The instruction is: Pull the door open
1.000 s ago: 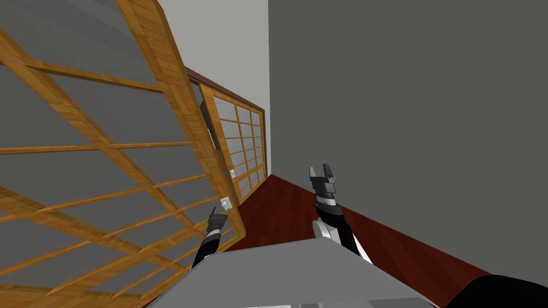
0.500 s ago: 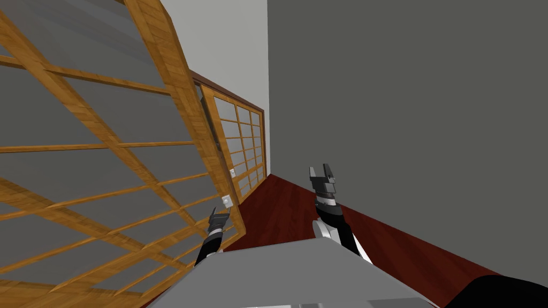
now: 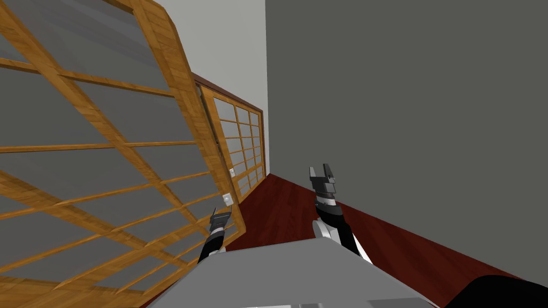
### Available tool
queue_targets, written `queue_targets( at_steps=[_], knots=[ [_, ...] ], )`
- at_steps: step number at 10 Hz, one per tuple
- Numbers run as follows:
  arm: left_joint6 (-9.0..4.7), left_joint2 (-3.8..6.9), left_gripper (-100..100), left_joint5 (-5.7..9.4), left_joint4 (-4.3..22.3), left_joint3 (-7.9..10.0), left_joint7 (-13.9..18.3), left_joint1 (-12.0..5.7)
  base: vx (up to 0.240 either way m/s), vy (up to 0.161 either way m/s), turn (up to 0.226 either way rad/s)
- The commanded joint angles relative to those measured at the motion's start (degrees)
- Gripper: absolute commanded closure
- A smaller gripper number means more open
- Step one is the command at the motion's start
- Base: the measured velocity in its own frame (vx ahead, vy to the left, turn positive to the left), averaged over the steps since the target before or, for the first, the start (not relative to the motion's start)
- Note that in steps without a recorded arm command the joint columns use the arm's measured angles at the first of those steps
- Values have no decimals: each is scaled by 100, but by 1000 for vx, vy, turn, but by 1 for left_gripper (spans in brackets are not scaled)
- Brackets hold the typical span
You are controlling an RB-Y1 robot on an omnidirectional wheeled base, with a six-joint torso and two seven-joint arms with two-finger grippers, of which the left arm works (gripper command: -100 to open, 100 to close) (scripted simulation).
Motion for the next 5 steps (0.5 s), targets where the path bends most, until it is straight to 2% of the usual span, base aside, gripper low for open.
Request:
queue_targets(
  at_steps=[1,2,3,4,5],
  knots=[
    [25,-48,-100,160,-89,-52,286,14,-69,13,-64],
    [25,-48,-100,160,-89,-52,388,14,-51,9,-22],
    [33,-78,-100,263,-129,-88,589,16,-48,11,-34],
    [33,-78,-100,263,-129,-88,619,16,-38,9,-21],
    [41,-108,-100,363,-169,-122,847,18,-44,-3,-41]
  ],
)
